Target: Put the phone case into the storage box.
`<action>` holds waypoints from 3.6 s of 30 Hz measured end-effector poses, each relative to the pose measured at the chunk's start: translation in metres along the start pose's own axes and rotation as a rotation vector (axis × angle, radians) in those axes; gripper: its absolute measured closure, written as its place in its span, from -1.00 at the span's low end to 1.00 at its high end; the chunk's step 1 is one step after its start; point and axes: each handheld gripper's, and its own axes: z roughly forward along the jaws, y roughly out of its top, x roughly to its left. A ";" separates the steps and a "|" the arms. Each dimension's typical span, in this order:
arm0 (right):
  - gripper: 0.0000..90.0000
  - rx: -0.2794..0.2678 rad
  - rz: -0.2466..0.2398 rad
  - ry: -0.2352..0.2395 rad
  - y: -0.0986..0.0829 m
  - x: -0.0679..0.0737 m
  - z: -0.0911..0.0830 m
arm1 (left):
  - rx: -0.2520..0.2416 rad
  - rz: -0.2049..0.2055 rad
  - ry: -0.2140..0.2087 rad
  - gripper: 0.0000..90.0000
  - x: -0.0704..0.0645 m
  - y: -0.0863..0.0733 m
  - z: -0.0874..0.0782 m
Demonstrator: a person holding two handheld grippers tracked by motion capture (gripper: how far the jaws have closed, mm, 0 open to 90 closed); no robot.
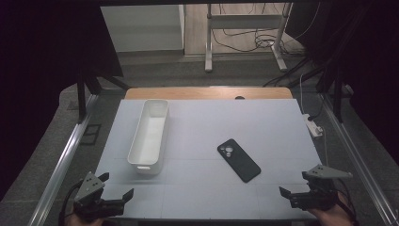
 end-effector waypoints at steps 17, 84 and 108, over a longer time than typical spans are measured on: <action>-1.00 0.015 -0.001 -0.001 0.001 0.000 0.001 | 0.002 0.002 -0.004 -0.97 0.000 0.000 0.000; -1.00 0.206 -0.142 0.055 0.042 0.009 0.049 | 0.002 0.002 -0.005 -0.97 0.000 0.000 0.001; -1.00 0.268 -0.184 0.106 0.070 0.022 0.083 | 0.001 0.002 -0.009 -0.97 0.001 0.000 0.001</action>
